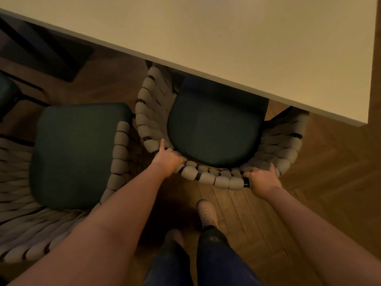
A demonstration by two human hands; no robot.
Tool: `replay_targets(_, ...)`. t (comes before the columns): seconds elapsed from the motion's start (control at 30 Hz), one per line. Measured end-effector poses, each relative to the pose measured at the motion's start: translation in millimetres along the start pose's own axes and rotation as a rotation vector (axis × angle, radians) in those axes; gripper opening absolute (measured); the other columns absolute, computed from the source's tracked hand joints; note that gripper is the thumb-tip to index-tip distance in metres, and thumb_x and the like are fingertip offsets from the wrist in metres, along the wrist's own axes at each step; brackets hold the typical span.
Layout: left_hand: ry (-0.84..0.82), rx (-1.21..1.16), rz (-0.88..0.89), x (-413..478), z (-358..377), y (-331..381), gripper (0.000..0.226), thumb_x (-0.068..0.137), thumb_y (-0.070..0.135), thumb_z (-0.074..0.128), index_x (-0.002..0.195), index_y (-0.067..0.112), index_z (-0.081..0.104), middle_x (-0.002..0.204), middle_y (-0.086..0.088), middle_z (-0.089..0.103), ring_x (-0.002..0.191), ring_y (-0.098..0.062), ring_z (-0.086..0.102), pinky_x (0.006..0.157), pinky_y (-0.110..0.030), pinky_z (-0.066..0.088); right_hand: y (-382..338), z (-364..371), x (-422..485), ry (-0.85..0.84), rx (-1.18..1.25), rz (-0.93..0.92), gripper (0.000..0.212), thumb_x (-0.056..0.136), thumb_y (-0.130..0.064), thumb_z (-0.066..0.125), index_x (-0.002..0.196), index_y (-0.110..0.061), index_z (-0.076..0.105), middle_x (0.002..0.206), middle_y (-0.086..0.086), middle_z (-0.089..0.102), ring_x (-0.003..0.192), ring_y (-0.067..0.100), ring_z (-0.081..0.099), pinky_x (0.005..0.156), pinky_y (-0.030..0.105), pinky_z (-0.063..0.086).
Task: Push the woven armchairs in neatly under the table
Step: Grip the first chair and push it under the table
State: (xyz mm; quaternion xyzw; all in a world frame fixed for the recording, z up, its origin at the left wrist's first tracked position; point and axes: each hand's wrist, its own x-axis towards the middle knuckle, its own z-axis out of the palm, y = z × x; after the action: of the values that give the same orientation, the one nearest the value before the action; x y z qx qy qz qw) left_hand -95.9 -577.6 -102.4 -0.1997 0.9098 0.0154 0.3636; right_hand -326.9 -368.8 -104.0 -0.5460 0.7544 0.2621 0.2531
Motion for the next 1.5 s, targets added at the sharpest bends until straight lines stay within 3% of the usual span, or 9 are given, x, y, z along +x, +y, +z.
replay_targets(0.13,0.129,-0.051,-0.006,-10.2,11.6,-4.7,0.082,0.091,0.017,0.061,0.155,0.029,0.012,0.159,-0.01,0.021,0.149,-0.029,0.012,0.116,-0.064,0.001,-25.0,-15.8,-4.7,-0.082,0.028,0.038,0.076,0.082,-0.047,0.066,0.147,-0.034,0.03,0.14,0.0,0.048,0.131,0.023,0.044,0.115,0.062,0.008)
replay_targets(0.3,0.42,-0.281,-0.031,-74.6,57.0,-40.6,0.082,0.095,0.04,0.053,0.156,0.027,-0.002,0.163,-0.011,-0.003,0.15,-0.026,-0.005,0.12,-0.053,-0.002,-131.3,-35.0,-12.3,0.092,0.252,-0.079,0.1,0.081,-0.044,0.068,0.155,-0.027,0.002,0.152,0.005,0.032,0.141,0.024,0.031,0.119,0.051,0.014)
replay_targets(0.53,0.461,-0.441,-0.069,-218.6,208.5,-112.3,0.083,0.088,0.062,0.038,0.153,0.021,0.008,0.158,-0.018,0.023,0.146,-0.033,0.025,0.116,-0.054,0.015,-331.1,-57.4,-44.0,0.352,0.283,-0.325,0.096,0.086,-0.045,0.062,0.155,-0.026,-0.003,0.163,0.007,-0.001,0.15,0.021,-0.007,0.118,0.044,-0.008)
replay_targets(0.7,0.237,-0.522,-0.149,-305.7,294.7,-157.5,0.106,0.072,0.083,0.032,0.151,0.027,-0.009,0.162,-0.006,0.01,0.15,-0.023,0.004,0.119,-0.043,-0.005,-448.1,-54.0,-59.8,0.269,0.248,-0.58,0.097,0.084,-0.052,0.062,0.155,-0.021,0.004,0.162,0.01,0.006,0.15,0.024,-0.001,0.117,0.039,-0.011)
replay_targets(0.83,0.059,-0.482,-0.226,-347.9,339.4,-182.0,0.093,0.08,0.067,0.057,0.154,0.024,0.021,0.158,-0.001,0.028,0.147,-0.02,0.019,0.121,-0.041,0.006,-507.4,-40.8,-67.7,0.129,0.096,-0.645,0.094,0.087,-0.051,0.061,0.156,-0.02,0.004,0.159,0.01,0.021,0.148,0.025,0.013,0.119,0.042,-0.005)
replay_targets(0.93,0.064,-0.441,-0.261,-359.2,356.5,-198.5,0.063,0.087,0.038,0.064,0.145,0.029,0.039,0.15,0.003,0.041,0.14,-0.016,0.034,0.119,-0.036,0.015,-529.5,-32.1,-67.6,0.121,0.031,-0.65,0.079,0.091,-0.036,0.057,0.155,-0.023,0.012,0.148,0.006,0.041,0.138,0.026,0.036,0.12,0.049,0.003)
replay_targets(1.07,-0.002,-0.359,-0.326,-363.0,369.5,-226.9,0.057,0.091,0.025,0.058,0.144,0.03,0.037,0.149,0.003,0.043,0.138,-0.018,0.037,0.118,-0.042,0.02,-540.2,-35.4,-57.2,0.143,-0.065,-0.57,0.06,0.093,-0.018,0.053,0.148,-0.021,0.029,0.137,0.006,0.052,0.128,0.027,0.048,0.118,0.049,0.016)
replay_targets(1.23,-0.069,-0.329,-0.26,-362.5,368.9,-247.2,0.048,0.092,0.023,0.055,0.138,0.035,0.046,0.142,0.006,0.05,0.132,-0.016,0.044,0.114,-0.042,0.027,-537.3,-45.6,-43.8,0.158,-0.13,-0.546,0.026,0.09,-0.027,0.056,0.115,-0.023,0.054,0.111,0.002,0.063,0.1,0.024,0.061,0.087,0.041,0.044)
replay_targets(1.5,-0.064,-0.274,-0.2,-340.6,355.0,-307.4,0.043,0.093,0.026,0.054,0.134,0.036,0.048,0.132,0.005,0.057,0.122,-0.017,0.052,0.109,-0.041,0.031,-562.9,-73.1,-14.2,0.179,-0.086,-0.427,0.016,0.089,-0.029,0.056,0.104,-0.027,0.056,0.096,-0.002,0.062,0.095,0.021,0.059,0.085,0.039,0.04)
